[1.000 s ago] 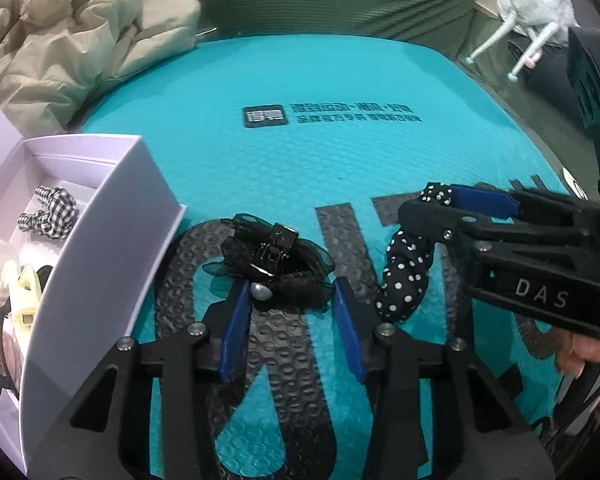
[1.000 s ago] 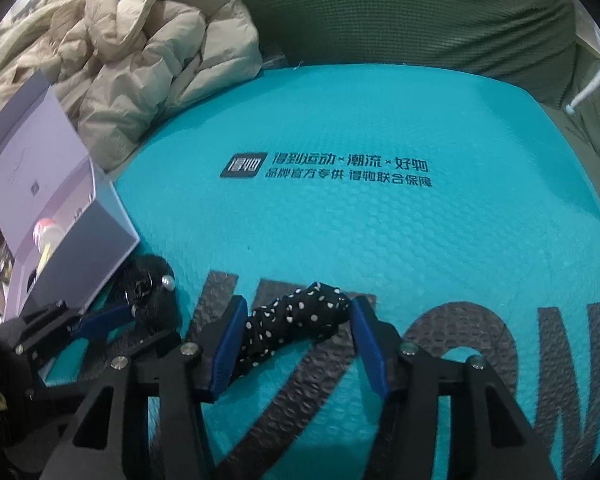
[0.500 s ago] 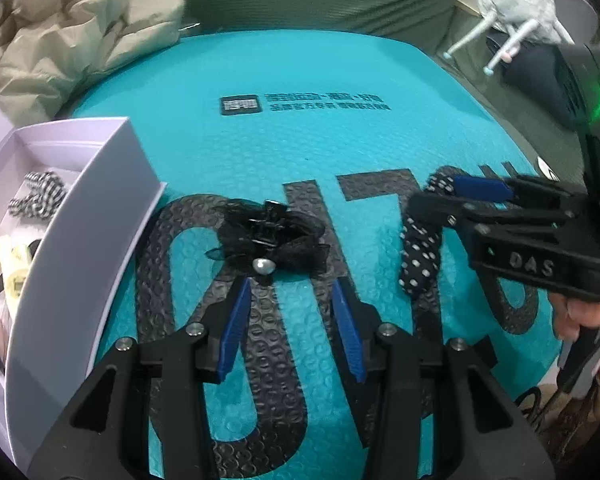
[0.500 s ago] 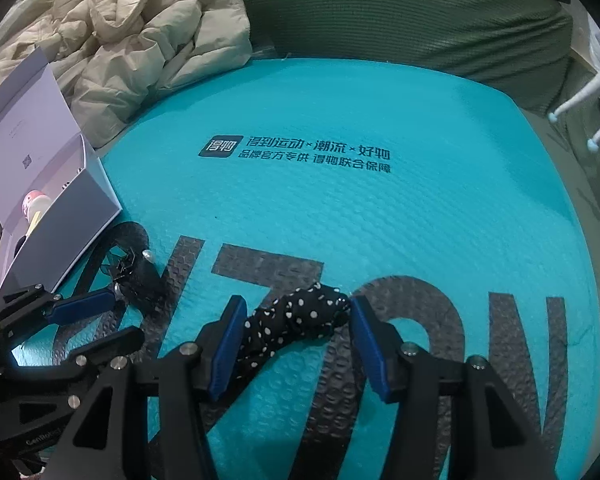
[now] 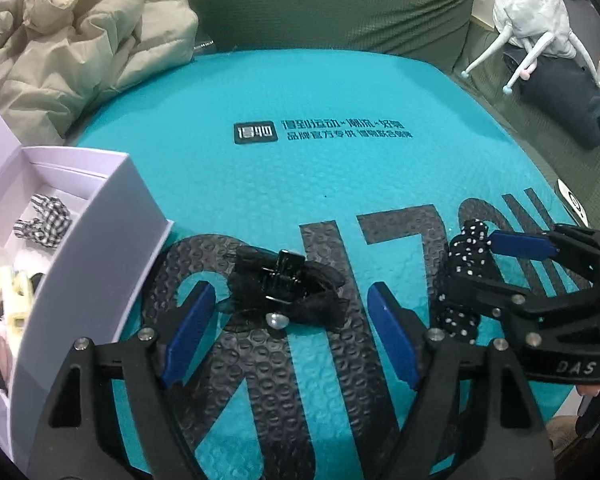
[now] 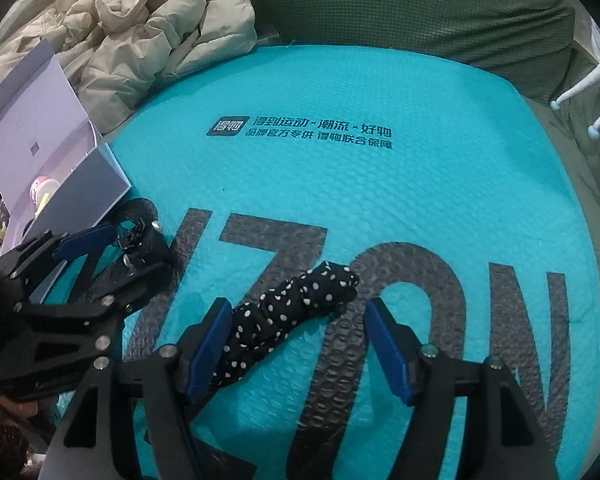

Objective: Organize objects
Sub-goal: 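Grasp the black bow clip with the left gripper while the right gripper grasps the polka-dot scrunchie, then lift the black bow clip and polka-dot scrunchie and carry them over the box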

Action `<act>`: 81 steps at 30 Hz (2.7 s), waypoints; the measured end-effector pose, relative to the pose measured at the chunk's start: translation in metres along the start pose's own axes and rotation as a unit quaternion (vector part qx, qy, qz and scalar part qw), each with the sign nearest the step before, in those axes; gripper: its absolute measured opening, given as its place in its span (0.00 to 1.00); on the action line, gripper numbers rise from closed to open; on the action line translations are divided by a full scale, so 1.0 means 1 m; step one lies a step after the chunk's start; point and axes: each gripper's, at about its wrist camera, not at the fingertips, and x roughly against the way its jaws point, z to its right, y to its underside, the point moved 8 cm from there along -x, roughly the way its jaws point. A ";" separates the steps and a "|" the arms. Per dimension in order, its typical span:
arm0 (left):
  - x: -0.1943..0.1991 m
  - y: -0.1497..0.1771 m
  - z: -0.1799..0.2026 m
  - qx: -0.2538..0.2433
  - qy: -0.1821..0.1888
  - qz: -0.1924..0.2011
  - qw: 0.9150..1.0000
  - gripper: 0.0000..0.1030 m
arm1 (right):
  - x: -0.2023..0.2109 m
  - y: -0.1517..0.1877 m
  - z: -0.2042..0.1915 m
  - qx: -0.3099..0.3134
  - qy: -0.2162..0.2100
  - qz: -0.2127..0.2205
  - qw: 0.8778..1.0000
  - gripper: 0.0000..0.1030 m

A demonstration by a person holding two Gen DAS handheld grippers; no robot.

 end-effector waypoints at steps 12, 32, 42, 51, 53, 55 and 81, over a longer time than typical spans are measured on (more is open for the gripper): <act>-0.012 -0.003 0.001 -0.016 -0.007 0.002 1.000 0.68 | 0.000 0.003 0.009 -0.010 -0.005 -0.005 1.000 0.55; 0.010 0.008 0.022 -0.032 0.003 0.013 0.999 0.36 | 0.014 0.001 0.038 -0.071 -0.008 0.038 0.997 0.18; 0.030 0.004 0.025 -0.032 -0.010 0.010 0.999 0.36 | 0.018 -0.001 0.030 -0.072 -0.021 0.047 0.996 0.18; 0.043 0.005 0.012 -0.024 -0.036 0.009 0.999 0.36 | 0.025 -0.002 0.017 -0.054 -0.018 0.055 0.997 0.18; 0.045 0.007 0.011 -0.021 -0.035 0.008 0.999 0.36 | 0.027 -0.003 0.011 -0.049 -0.021 0.058 0.997 0.18; 0.047 0.008 0.010 -0.018 -0.035 0.007 0.999 0.36 | 0.028 -0.004 0.008 -0.046 -0.023 0.061 0.997 0.18; 0.077 0.007 -0.036 0.015 -0.064 0.012 0.998 0.36 | 0.034 -0.029 -0.056 0.008 -0.063 0.079 0.995 0.18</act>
